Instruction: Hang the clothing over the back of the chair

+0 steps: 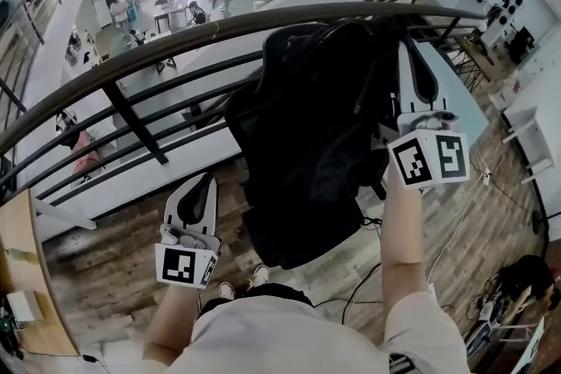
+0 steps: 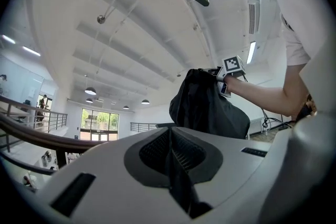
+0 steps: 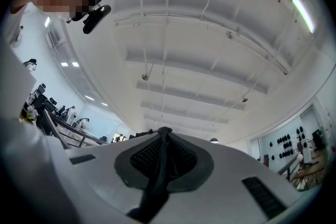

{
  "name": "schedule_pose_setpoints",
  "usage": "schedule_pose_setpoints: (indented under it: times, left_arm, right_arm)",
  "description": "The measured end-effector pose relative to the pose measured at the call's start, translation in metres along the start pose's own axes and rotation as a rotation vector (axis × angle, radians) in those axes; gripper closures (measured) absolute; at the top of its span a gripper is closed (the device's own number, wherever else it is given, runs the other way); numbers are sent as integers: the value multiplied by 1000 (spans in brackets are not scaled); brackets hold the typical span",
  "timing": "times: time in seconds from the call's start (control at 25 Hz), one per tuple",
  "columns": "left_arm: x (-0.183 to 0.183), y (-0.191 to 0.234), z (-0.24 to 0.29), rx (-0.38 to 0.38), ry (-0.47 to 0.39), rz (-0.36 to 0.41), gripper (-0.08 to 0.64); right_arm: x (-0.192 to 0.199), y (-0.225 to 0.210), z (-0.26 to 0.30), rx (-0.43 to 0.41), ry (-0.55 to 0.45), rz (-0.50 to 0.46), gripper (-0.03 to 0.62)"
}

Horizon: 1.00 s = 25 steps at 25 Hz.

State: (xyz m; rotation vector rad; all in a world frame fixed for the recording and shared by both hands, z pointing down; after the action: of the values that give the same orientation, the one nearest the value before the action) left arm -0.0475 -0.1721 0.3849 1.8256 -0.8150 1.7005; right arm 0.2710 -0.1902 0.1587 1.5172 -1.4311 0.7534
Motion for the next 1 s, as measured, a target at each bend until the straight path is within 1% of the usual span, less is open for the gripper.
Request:
schedule_pose_setpoints:
  times: [0.2, 0.36, 0.72, 1.0]
  left_arm:
    - [1, 3, 13, -21, 1, 9, 526]
    - [2, 1, 28, -13, 12, 5, 525]
    - [6, -4, 61, -20, 20, -12, 525]
    - [9, -2, 68, -47, 25, -13, 525]
  right_arm:
    - [5, -22, 44, 22, -9, -34, 563]
    - [7, -37, 75, 32, -12, -46, 563]
    - [9, -62, 154, 20, -7, -86, 563]
    - [-6, -78, 212, 30, -64, -104, 563]
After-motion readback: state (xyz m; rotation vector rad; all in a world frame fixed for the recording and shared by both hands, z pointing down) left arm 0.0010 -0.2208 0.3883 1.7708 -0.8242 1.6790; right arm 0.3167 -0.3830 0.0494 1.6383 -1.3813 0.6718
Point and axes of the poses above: the fingertips, and each gripper's own axes: z forward along the fingers, y to its left, x out of its underside, the point moved 5 cm from there along -z, backward along the fingers, and after that the axes turned 1 degree about y, right-handed, at the moved point
